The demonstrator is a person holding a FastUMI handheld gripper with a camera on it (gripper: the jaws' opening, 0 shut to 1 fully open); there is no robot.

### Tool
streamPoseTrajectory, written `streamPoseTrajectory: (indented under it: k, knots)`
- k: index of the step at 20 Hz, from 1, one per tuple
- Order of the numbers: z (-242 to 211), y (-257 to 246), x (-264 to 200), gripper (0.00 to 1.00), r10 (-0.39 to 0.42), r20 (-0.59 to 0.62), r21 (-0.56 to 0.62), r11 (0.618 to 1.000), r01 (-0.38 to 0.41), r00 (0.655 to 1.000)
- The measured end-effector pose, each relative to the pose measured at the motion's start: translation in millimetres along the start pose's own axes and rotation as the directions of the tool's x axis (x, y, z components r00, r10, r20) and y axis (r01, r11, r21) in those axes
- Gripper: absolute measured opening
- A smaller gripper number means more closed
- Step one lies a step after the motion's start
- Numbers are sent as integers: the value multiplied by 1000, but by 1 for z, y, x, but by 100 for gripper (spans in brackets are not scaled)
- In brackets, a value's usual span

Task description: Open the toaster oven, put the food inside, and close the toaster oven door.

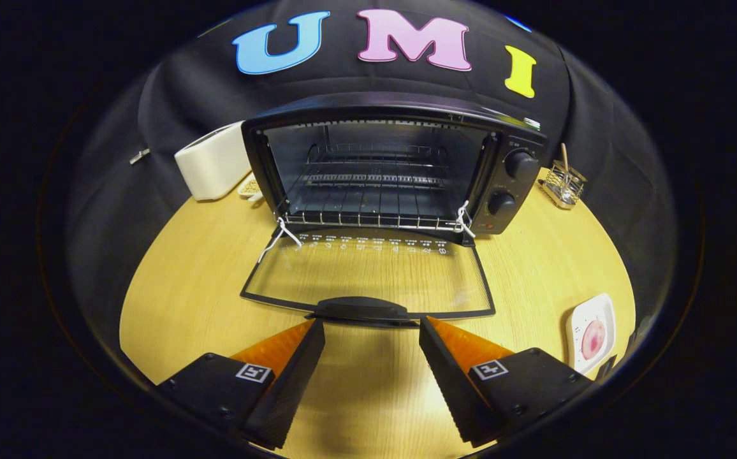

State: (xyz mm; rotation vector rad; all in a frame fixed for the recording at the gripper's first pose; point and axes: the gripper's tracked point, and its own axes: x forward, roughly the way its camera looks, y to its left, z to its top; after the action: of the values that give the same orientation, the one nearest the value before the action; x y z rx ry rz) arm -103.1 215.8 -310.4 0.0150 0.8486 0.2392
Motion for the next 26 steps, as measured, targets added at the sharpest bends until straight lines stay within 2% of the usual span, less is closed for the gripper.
streamPoseTrajectory:
  k: [4,8,12,20,26]
  knots:
    - [31,-25,-35,98,88,34,-6,996,-88,996]
    - [56,-74,-71,98,114,64,-17,993,-113,991]
    - [62,-138,-98,98,119,47,-8,993,-119,992]
    - [29,-299,-117,98,51,-95,-2,999,-52,994]
    - [-27,-393,-100,99,13,-253,-3,1000,-14,967]
